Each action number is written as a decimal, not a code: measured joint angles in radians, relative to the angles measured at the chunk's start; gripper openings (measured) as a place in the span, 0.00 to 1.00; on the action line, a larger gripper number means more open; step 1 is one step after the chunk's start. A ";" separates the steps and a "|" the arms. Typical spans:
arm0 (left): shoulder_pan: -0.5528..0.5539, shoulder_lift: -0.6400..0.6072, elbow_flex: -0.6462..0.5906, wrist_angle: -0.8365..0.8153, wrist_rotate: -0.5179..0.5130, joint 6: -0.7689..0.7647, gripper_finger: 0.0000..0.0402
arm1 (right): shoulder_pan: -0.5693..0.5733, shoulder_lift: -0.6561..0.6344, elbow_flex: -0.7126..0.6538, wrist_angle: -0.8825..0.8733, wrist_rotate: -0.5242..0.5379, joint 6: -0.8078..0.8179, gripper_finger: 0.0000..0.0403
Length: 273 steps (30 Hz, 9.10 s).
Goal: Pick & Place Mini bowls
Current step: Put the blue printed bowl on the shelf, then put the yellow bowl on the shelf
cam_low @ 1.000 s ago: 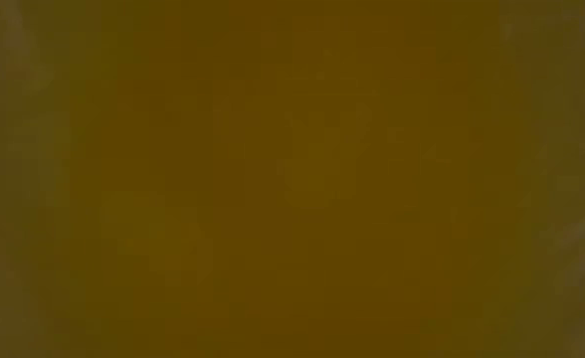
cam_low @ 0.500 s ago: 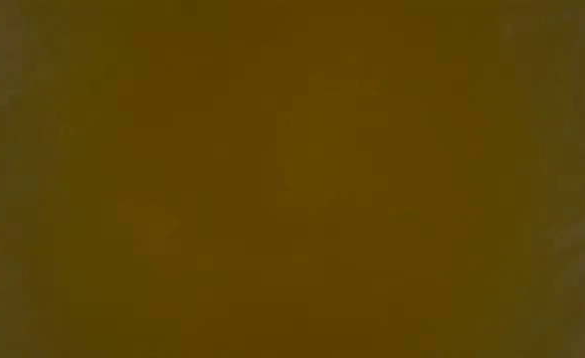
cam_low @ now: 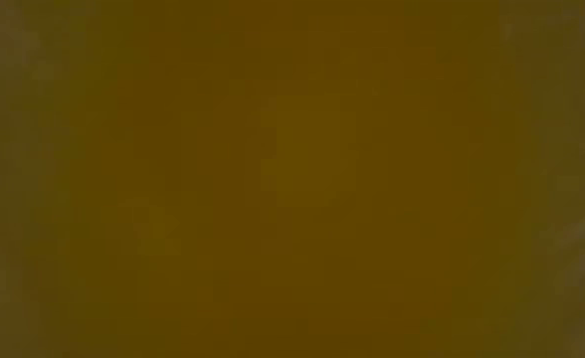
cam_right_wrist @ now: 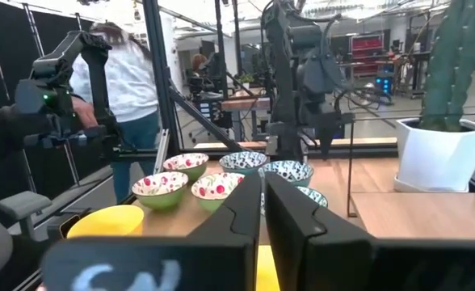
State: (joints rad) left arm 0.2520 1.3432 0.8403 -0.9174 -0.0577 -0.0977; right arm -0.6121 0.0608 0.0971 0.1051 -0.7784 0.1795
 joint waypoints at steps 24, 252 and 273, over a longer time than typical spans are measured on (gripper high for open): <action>0.000 0.149 -0.001 0.031 -0.044 0.059 0.52 | 0.000 0.000 0.000 0.000 0.000 0.025 0.06; 0.207 0.038 0.897 -0.005 0.169 0.594 0.03 | 0.012 0.000 -0.004 -0.036 -0.019 0.066 0.06; 0.401 -0.914 -0.433 1.014 0.395 0.070 0.00 | 0.119 0.000 -0.006 0.032 0.176 -0.007 0.06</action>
State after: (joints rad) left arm 0.6528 0.4293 0.4077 0.0967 0.3378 -0.0277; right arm -0.4927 0.0608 0.0914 0.1373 -0.6022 0.1722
